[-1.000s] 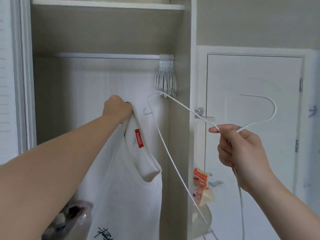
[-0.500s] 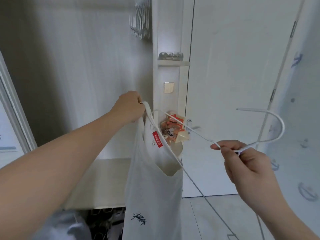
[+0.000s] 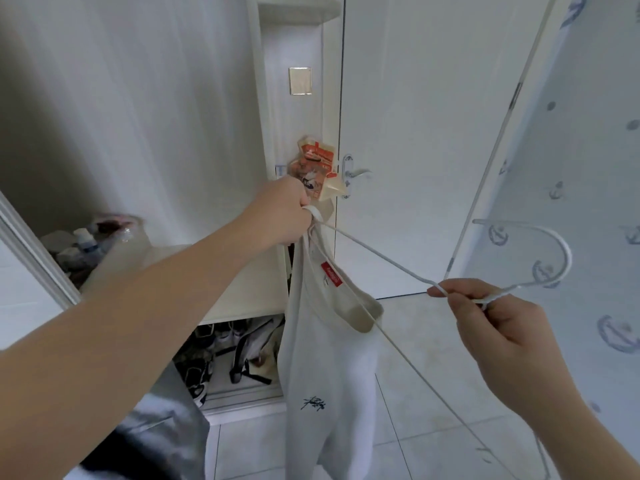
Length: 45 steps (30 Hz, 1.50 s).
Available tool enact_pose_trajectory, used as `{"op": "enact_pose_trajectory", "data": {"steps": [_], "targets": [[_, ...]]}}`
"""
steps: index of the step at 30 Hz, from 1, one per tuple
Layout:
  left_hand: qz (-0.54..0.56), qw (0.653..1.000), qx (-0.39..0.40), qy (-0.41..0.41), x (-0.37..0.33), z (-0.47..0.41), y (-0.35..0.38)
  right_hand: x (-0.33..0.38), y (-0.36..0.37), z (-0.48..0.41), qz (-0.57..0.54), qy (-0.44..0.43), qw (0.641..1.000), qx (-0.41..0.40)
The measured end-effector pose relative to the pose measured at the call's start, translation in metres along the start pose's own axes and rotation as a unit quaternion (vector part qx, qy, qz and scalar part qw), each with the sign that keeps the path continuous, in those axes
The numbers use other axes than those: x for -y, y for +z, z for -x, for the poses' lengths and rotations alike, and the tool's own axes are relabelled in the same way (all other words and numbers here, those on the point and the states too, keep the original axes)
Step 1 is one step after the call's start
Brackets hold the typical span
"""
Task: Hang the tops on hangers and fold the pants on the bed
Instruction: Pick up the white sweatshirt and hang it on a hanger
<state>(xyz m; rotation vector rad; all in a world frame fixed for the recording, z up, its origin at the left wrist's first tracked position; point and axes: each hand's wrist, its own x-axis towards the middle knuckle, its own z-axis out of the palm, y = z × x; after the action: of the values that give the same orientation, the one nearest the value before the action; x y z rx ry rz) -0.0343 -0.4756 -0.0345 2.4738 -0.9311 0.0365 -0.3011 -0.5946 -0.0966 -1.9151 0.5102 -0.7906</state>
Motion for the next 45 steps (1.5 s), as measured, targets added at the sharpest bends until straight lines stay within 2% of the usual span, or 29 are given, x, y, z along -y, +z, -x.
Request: {"op": "enact_pose_trajectory", "data": {"steps": [7, 14, 19, 28, 31, 36, 42, 45], "targets": [[0.002, 0.999, 0.053, -0.005, -0.002, 0.022, 0.011, -0.003, 0.0, 0.019, 0.044, -0.002, 0.999, 0.016], [0.008, 0.999, 0.049, -0.023, 0.006, 0.042, 0.007, 0.002, 0.012, 0.045, 0.029, -0.022, 0.998, 0.059], [-0.009, 0.999, 0.049, -0.019, 0.01, 0.061, -0.002, 0.001, 0.012, 0.057, -0.026, 0.0, 0.998, 0.064], [-0.022, 0.999, 0.03, -0.019, 0.024, 0.08, -0.011, 0.026, 0.017, 0.065, -0.026, 0.012, 0.997, 0.078], [-0.014, 0.998, 0.046, -0.03, 0.023, 0.086, -0.009, 0.02, 0.03, 0.06, -0.021, 0.022, 0.996, 0.088], [0.002, 0.995, 0.096, -0.028, 0.011, 0.093, -0.004, 0.005, 0.066, 0.047, 0.048, 0.009, 0.992, 0.115], [0.038, 0.99, 0.129, -0.035, 0.001, 0.103, 0.003, -0.011, 0.093, 0.05, 0.07, -0.061, 0.99, 0.103], [0.085, 0.987, 0.131, -0.028, -0.003, 0.11, 0.007, -0.035, 0.114, 0.046, 0.053, -0.019, 0.991, 0.12]]}}
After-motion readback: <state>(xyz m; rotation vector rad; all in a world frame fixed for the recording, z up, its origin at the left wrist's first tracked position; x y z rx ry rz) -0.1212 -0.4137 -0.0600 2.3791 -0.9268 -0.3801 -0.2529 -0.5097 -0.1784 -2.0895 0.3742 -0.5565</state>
